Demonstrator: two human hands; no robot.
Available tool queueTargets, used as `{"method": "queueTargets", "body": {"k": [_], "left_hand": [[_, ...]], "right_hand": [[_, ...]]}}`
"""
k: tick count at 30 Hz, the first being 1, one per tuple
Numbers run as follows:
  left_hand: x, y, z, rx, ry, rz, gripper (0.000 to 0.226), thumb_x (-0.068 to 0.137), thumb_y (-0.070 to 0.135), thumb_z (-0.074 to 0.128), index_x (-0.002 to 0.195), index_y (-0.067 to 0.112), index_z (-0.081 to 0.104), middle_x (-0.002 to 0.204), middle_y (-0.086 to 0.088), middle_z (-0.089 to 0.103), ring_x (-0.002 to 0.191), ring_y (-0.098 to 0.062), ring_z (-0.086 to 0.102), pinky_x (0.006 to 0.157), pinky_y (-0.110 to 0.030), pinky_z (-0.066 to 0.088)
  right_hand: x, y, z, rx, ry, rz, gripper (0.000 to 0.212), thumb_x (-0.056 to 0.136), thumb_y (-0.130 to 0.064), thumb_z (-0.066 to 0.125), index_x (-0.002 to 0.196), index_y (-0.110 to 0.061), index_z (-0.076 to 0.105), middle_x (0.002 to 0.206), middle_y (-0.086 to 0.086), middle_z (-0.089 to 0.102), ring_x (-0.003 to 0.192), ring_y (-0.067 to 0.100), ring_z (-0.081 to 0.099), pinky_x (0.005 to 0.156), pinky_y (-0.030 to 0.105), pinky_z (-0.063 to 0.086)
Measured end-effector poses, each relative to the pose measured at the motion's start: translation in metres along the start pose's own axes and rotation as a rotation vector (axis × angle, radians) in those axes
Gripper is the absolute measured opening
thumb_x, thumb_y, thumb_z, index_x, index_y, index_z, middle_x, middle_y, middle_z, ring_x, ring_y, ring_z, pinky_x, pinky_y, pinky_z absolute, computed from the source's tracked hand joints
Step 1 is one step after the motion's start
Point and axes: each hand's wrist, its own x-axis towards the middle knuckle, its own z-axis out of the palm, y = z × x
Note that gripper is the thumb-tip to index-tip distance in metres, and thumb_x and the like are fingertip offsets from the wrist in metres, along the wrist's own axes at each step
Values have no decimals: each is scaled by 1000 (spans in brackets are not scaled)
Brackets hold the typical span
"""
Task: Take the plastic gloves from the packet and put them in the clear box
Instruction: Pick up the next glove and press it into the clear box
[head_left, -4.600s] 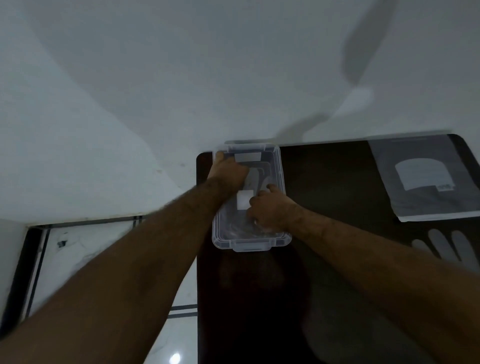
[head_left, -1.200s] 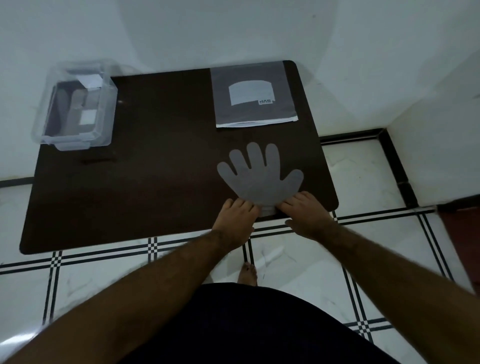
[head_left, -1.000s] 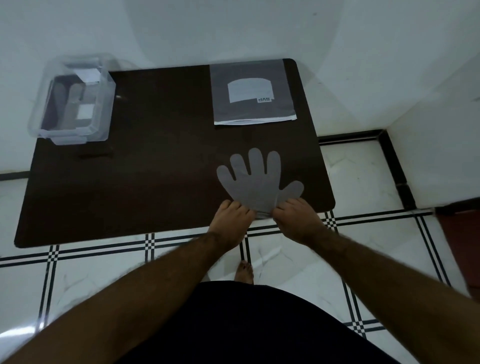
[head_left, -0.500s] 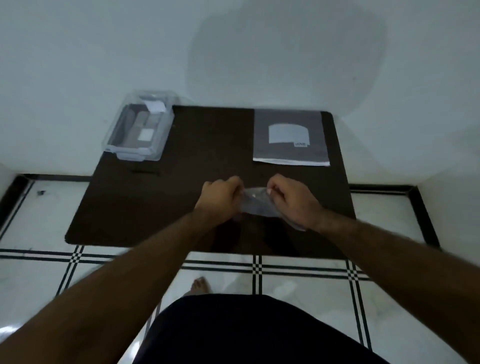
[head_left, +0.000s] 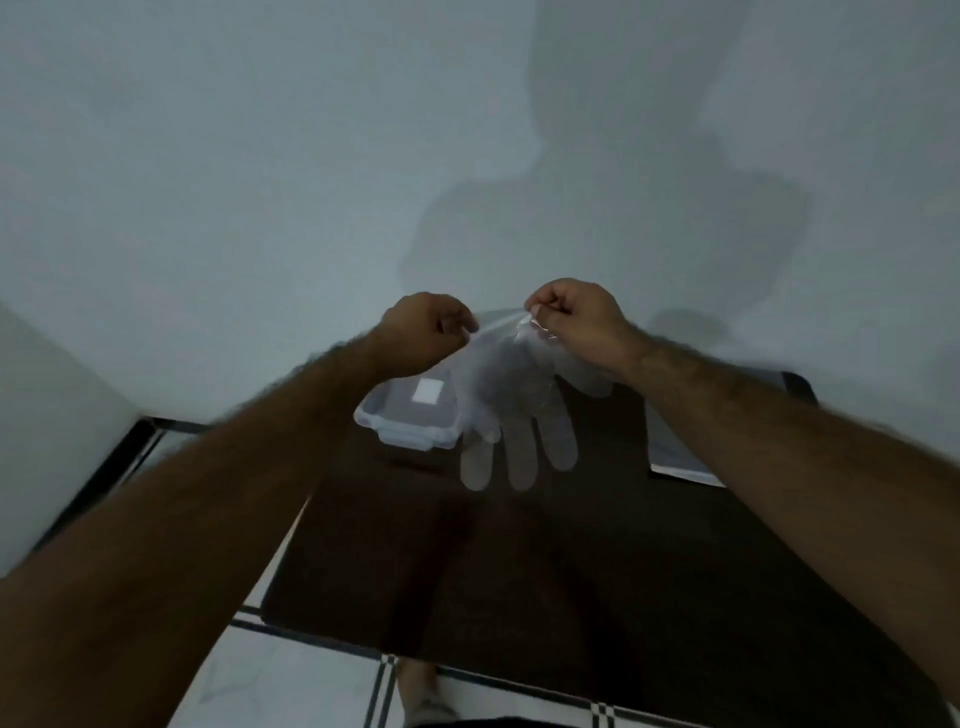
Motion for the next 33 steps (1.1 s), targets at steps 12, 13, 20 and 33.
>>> {"method": "queueTargets", "body": {"k": [12, 13, 20, 33], "left_hand": [[126, -134, -93, 182, 39, -24, 21, 98, 37, 66, 113, 31, 79, 113, 8, 76, 112, -22, 68, 107, -47, 47], [133, -139, -95, 195, 101, -25, 21, 101, 35, 63, 114, 31, 79, 115, 8, 77, 113, -22, 68, 107, -44, 44], [136, -165, -105, 33, 565, 244, 17, 100, 25, 65, 106, 25, 81, 106, 12, 81, 101, -17, 75, 100, -52, 50], [67, -230, -18, 255, 203, 580, 21, 91, 22, 62, 106, 21, 77, 115, 6, 79, 110, -21, 70, 95, -40, 31]], "right_hand": [[157, -44, 112, -86, 9, 126, 24, 87, 0, 83, 110, -7, 80, 87, -5, 72, 83, 5, 67, 91, 27, 59], [165, -46, 117, -79, 55, 122, 22, 87, -1, 83, 108, -7, 80, 86, -6, 72, 81, 4, 66, 92, 27, 59], [181, -62, 121, -105, 365, -106, 10, 93, -14, 81, 102, -10, 82, 90, -11, 76, 78, -7, 67, 82, 11, 55], [88, 18, 160, -369, 87, -212, 17, 96, -18, 76, 112, -12, 79, 107, -2, 79, 88, -3, 64, 85, 23, 57]]}}
